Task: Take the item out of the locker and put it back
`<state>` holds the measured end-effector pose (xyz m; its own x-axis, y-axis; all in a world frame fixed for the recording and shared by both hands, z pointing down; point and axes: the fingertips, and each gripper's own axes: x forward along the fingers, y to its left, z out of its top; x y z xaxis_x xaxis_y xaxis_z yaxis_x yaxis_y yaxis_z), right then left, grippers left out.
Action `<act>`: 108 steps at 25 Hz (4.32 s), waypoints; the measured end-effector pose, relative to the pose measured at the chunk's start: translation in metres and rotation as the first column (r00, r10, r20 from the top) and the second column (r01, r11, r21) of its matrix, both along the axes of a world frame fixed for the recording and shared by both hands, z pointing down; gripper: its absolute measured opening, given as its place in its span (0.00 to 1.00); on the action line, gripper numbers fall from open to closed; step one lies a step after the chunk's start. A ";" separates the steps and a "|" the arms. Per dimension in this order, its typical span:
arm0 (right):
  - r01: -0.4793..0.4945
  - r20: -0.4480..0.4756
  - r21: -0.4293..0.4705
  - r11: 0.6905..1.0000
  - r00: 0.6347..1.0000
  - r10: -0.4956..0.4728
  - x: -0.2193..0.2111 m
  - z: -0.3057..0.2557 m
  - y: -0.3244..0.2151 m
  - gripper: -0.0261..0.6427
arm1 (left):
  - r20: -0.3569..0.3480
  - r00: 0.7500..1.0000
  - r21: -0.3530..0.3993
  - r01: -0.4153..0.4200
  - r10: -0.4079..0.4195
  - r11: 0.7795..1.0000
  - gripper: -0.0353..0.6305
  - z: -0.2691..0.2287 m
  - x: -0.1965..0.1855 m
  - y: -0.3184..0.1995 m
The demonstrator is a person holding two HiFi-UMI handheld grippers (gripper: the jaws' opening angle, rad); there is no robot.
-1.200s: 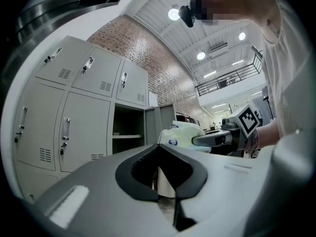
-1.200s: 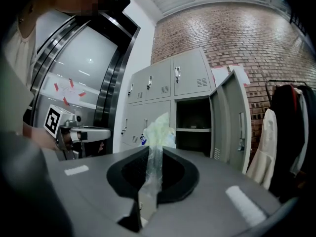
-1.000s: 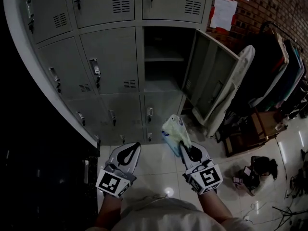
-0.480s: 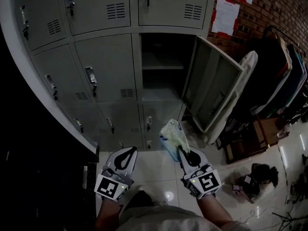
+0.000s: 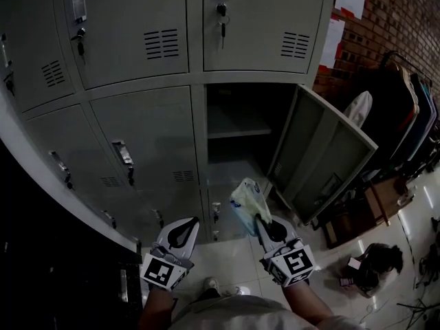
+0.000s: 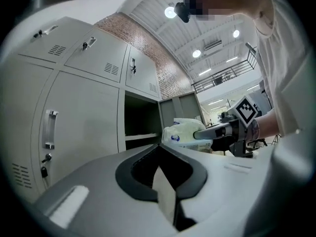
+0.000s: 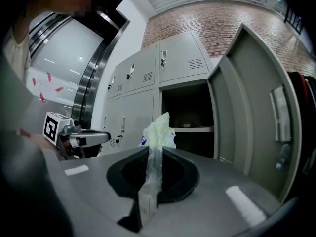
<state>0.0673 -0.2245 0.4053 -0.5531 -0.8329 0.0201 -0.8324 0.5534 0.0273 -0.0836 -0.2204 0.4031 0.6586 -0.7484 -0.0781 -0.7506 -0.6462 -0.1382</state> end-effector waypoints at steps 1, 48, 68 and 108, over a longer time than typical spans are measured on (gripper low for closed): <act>-0.009 -0.007 0.009 1.000 1.000 0.009 -0.004 -0.003 -0.011 0.06 | 0.000 1.000 0.009 -0.012 0.012 1.000 0.03 -0.004 -0.002 -0.013; -0.159 0.006 0.197 0.967 0.987 0.161 -0.009 -0.116 -0.273 0.57 | -0.006 1.000 -0.015 -0.023 0.023 1.000 0.03 -0.007 -0.011 -0.126; -0.079 0.021 0.068 0.995 0.997 0.078 -0.036 -0.001 -0.067 0.04 | 0.002 0.997 0.018 -0.078 0.078 0.997 0.03 -0.013 -0.017 -0.063; 0.129 0.008 0.105 0.986 0.991 -0.131 0.018 -0.013 0.272 0.04 | 0.016 0.999 0.000 0.037 -0.037 0.999 0.03 -0.013 0.058 0.281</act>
